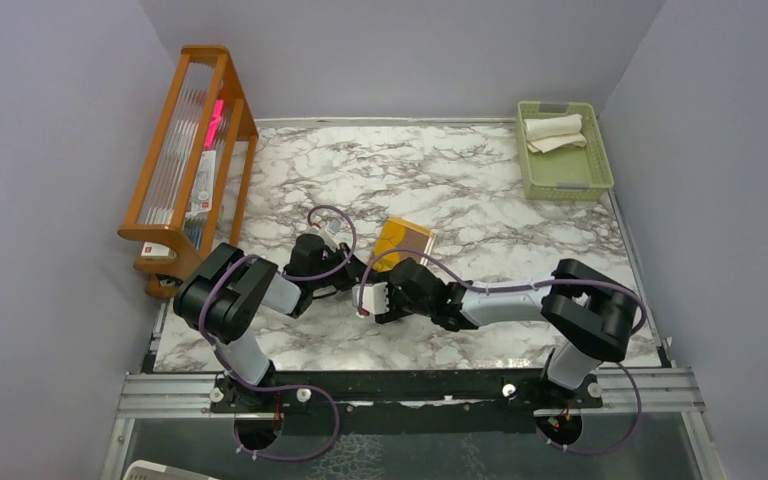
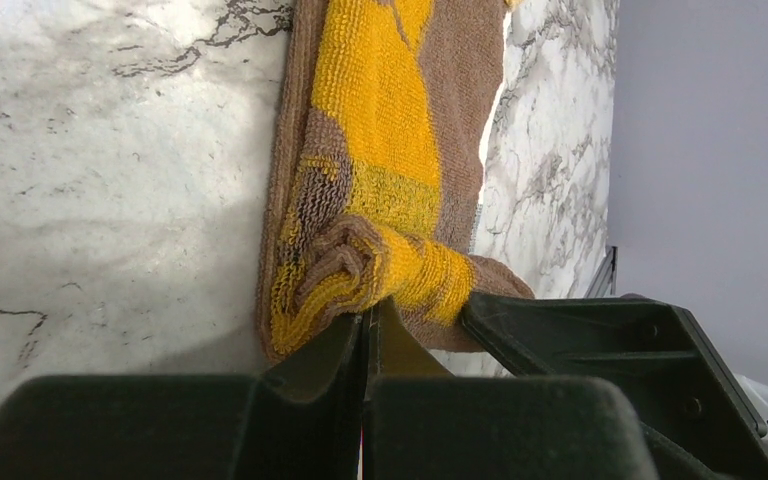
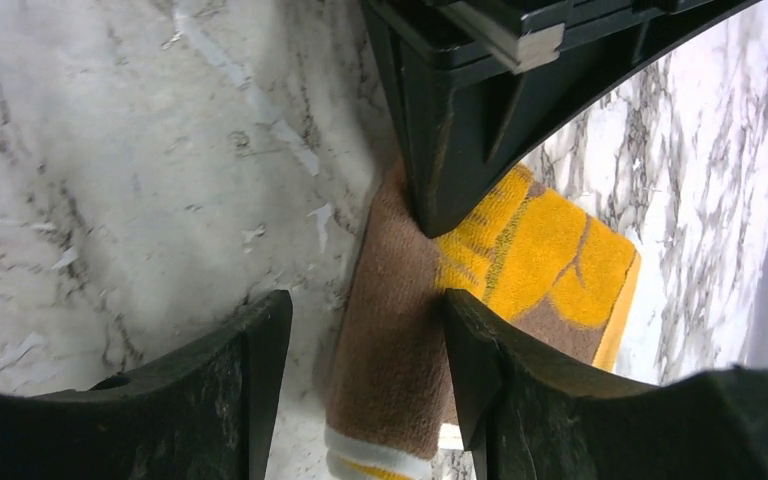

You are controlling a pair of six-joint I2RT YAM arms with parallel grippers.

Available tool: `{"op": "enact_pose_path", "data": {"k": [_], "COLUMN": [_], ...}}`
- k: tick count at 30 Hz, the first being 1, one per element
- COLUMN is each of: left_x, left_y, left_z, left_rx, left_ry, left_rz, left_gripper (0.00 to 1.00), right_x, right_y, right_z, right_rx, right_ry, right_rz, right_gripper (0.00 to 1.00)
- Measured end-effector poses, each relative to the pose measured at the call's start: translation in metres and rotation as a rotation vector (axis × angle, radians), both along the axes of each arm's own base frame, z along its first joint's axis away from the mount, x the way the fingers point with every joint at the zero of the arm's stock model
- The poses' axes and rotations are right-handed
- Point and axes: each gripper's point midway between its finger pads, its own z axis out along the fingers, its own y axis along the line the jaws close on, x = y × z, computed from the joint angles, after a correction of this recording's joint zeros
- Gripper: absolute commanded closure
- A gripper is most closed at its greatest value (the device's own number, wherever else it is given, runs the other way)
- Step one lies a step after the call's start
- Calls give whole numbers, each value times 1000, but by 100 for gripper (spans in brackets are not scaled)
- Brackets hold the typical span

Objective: Roll the towels
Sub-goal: Roll the towel at the center of the board.

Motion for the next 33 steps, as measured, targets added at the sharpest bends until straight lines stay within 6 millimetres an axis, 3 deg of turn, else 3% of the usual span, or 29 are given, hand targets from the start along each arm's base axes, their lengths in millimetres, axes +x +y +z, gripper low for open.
{"op": "enact_pose_path", "data": {"k": [5,16,20,24,27,33], "left_x": [0,-2,-6,-19,-18,3], "left_y": [-1,2,7,25,35,44], "left_z": [0,-1,1,1,29,127], "left_rx": [3,10,23,81,103,106], "left_ry": [-13,-24,-8,36,-23,-282], "left_rz": [-14,-29,-26,18,63,124], "left_gripper": [100,100,100,95,91,89], "right_x": [13,28,28,26,19,-3], "right_y": [2,-10,-9,-6,-2,7], "right_z": [-1,-8,-6,-3,2,18], "right_rx": [-19,-54,-47,2,65,231], "right_ry": [-28,11,85,238,382,701], "right_rz": [-57,-127,-139,-153,-160,-158], "right_gripper": [49,82,88,90,89,89]}}
